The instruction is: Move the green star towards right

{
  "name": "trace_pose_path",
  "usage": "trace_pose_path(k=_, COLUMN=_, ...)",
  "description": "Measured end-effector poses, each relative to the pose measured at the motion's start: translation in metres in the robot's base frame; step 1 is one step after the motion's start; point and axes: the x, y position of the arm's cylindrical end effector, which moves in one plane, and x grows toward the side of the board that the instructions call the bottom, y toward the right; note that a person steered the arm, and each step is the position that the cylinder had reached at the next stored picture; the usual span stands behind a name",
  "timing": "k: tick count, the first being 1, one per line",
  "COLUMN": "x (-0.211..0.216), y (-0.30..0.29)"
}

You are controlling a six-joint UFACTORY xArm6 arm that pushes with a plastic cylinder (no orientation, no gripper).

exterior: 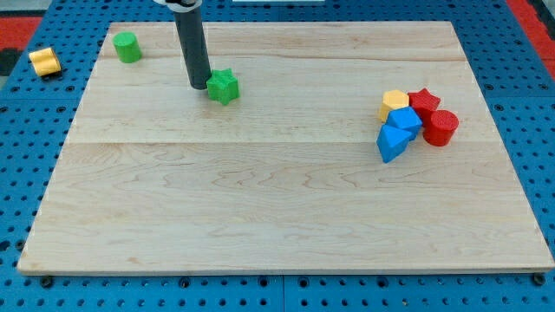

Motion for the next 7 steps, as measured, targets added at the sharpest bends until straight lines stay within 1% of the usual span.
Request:
trace_pose_path(k=2, x=0.003, y=-0.004)
trace_pose_path(k=4, x=0.034, y=0.000)
trace_pose_path(k=5, x=0.015, y=-0.033)
trace_pose_path(k=6, x=0.004, y=-0.009)
trace_pose_path(k=7, x=0.000, y=0.033)
